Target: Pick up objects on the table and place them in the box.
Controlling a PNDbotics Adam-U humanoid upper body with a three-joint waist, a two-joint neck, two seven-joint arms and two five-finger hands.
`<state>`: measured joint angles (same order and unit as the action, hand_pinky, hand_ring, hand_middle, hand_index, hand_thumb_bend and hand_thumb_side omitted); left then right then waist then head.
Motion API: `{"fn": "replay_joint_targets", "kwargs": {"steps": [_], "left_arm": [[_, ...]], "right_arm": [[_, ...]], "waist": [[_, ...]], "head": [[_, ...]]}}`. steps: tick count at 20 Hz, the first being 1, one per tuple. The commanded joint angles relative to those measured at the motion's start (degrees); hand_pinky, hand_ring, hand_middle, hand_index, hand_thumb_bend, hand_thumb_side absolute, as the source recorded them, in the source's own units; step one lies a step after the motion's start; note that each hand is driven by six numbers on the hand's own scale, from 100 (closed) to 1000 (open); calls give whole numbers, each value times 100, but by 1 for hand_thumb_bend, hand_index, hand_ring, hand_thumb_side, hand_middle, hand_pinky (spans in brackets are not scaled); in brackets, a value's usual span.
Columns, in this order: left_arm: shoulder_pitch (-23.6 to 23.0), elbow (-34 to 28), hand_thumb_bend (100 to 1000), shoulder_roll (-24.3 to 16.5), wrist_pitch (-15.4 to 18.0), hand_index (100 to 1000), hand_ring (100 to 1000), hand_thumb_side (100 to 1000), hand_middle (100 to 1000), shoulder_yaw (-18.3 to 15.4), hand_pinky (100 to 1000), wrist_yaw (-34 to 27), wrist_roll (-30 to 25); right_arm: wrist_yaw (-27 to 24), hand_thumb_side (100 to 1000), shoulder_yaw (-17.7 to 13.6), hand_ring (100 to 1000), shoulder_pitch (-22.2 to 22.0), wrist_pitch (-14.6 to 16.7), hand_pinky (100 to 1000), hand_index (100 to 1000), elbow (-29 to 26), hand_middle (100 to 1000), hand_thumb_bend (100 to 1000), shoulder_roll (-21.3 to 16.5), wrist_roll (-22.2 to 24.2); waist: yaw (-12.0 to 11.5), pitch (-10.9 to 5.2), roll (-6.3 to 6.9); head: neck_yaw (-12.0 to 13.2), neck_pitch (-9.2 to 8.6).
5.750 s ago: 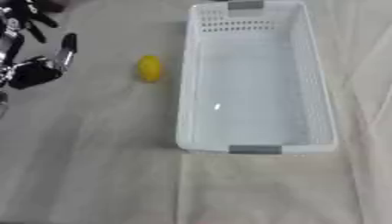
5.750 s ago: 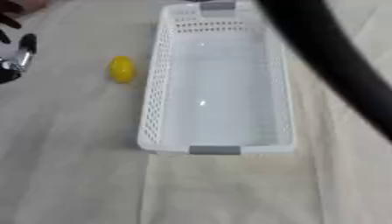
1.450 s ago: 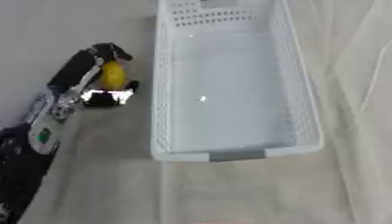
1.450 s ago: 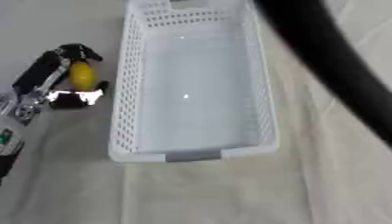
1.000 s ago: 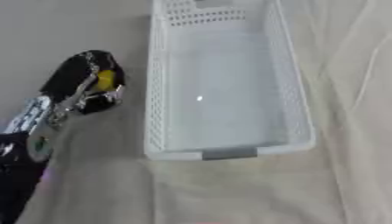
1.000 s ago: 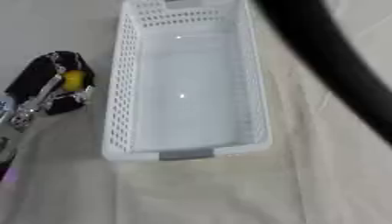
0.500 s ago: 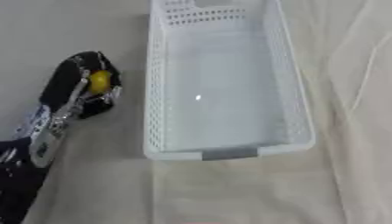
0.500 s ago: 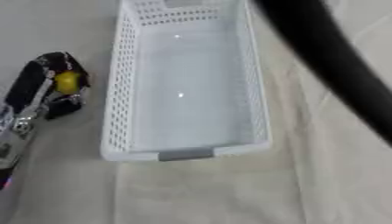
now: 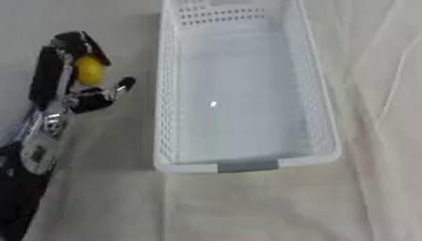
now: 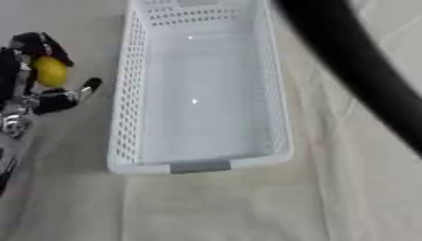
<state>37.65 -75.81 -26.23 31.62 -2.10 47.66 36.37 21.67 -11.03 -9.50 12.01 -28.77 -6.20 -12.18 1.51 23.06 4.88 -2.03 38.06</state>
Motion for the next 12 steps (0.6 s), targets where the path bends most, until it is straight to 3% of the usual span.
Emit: {"fn": "replay_joint_targets", "kwargs": {"steps": [1, 8, 12], "left_arm": [[1, -549, 481, -365, -96, 136, 100, 100, 100, -274, 100, -85, 148], [30, -1258, 480, -676, -325, 130, 100, 100, 100, -508, 100, -48, 284], [277, -1566, 480, -537, -301, 125, 100, 100, 100, -355, 100, -102, 170]], "right_arm": [[-43, 878, -37, 569, -52, 8, 460, 721, 33, 654, 100, -61, -21], [-72, 878, -27, 569, -72, 13, 460, 720, 67, 655, 100, -65, -51], [-71, 878, -18, 568, -89, 17, 460, 720, 73, 654, 100, -71, -49]], "waist": [[-32, -88, -7], [-66, -104, -13], [-61, -125, -19]], "head": [[-78, -8], [-98, -48], [-75, -97]]}}
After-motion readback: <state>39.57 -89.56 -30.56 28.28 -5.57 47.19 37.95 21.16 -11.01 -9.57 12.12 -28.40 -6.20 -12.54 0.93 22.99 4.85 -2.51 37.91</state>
